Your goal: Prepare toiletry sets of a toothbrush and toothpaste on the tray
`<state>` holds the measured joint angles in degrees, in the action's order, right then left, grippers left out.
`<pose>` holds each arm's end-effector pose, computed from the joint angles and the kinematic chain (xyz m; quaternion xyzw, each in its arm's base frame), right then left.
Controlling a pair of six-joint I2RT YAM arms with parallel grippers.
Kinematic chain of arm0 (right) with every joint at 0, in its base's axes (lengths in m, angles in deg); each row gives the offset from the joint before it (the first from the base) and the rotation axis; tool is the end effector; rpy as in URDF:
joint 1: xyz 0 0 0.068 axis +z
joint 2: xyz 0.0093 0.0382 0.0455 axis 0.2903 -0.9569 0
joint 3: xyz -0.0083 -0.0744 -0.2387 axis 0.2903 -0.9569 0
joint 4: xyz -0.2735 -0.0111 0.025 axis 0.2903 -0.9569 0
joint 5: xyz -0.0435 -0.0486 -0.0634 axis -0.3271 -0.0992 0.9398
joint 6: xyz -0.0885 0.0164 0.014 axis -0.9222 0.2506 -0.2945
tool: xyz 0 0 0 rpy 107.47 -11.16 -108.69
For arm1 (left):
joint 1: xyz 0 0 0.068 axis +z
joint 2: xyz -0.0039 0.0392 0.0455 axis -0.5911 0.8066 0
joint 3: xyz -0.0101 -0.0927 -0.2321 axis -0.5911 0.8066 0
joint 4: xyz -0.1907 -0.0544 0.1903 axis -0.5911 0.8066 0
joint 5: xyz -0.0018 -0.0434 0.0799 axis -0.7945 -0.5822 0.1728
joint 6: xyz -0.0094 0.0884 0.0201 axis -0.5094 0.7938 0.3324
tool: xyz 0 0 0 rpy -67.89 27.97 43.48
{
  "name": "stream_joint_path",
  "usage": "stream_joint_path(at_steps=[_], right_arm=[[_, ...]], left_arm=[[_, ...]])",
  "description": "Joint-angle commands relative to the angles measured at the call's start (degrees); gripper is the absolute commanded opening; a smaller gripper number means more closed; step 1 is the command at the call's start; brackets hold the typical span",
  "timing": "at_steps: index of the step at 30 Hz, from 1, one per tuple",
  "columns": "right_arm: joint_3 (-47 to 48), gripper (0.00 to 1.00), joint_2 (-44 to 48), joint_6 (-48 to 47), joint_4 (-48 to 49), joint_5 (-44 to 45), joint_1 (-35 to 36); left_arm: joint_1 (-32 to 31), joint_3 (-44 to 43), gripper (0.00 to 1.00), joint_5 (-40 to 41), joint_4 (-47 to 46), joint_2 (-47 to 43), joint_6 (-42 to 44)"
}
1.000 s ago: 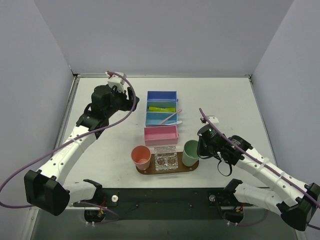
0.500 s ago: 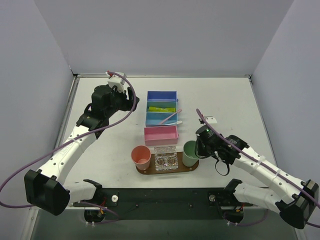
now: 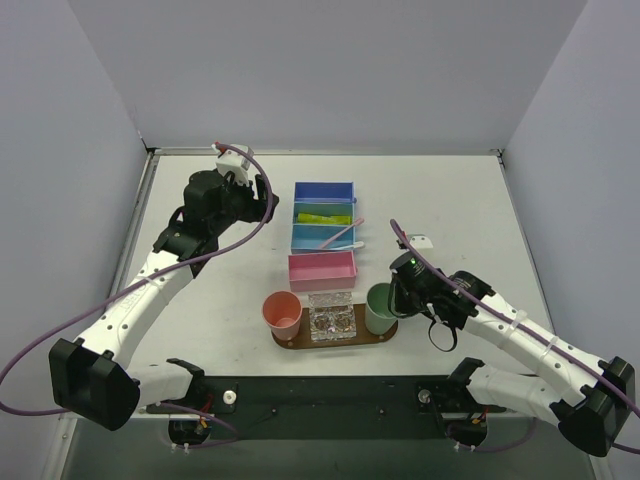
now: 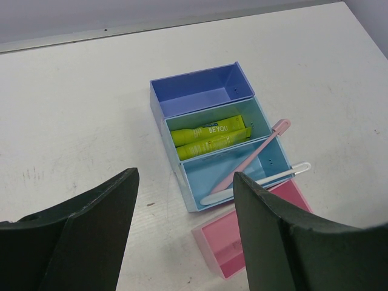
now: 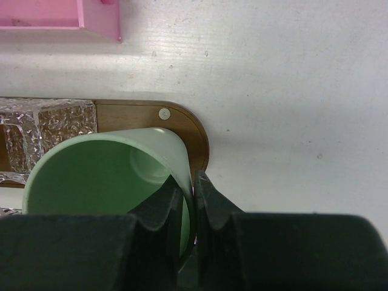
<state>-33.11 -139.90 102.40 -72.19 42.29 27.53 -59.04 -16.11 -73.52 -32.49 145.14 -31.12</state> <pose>0.1998 0.1723 0.2133 -0.0401 0.9197 0.1676 0.3529 0.3237 -0.1411 0.3204 0.0933 0.7956 -0.1998 0.5643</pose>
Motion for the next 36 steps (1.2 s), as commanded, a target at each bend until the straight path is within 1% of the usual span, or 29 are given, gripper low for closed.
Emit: stream_joint_path(at_steps=[1,6,8,15,21,26,29,33,36], right_arm=[[-0.6,0.0,-0.79,0.7,-0.5,1.83,0.51],[-0.43,0.0,-0.88,0.61,-0.67,1.83,0.51],[-0.34,0.02,-0.88,0.61,-0.67,1.74,0.51],[0.1,0.16,-0.8,0.61,-1.02,1.92,0.51],[0.54,0.23,-0.88,0.52,-1.02,1.92,0.51],[0.8,0.26,-0.88,0.35,-1.11,1.83,0.51],[0.98,0.29,-0.62,0.0,-1.02,1.65,0.51],[1.15,0.37,0.08,-0.36,-1.02,1.92,0.51],[1.59,0.41,0.17,-1.06,-1.02,1.57,0.42]], left_arm=[[-0.04,-0.34,0.74,0.43,-2.89,-0.08,-0.1],[-0.04,-0.34,0.73,0.43,-2.89,-0.17,-0.1],[-0.04,-0.34,0.73,0.43,-2.89,-0.17,-0.1],[-0.04,-0.26,0.73,0.35,-2.97,-0.25,-0.1],[-0.04,-0.34,0.73,0.43,-2.89,-0.34,-0.01],[-0.04,-0.34,0.74,0.43,-2.8,-0.34,0.08],[-0.04,-0.43,0.74,0.52,-2.8,-0.34,0.25],[-0.04,-0.52,0.74,0.26,-2.54,-0.43,0.34],[-0.04,-0.69,0.74,0.34,-2.62,-0.34,0.34]])
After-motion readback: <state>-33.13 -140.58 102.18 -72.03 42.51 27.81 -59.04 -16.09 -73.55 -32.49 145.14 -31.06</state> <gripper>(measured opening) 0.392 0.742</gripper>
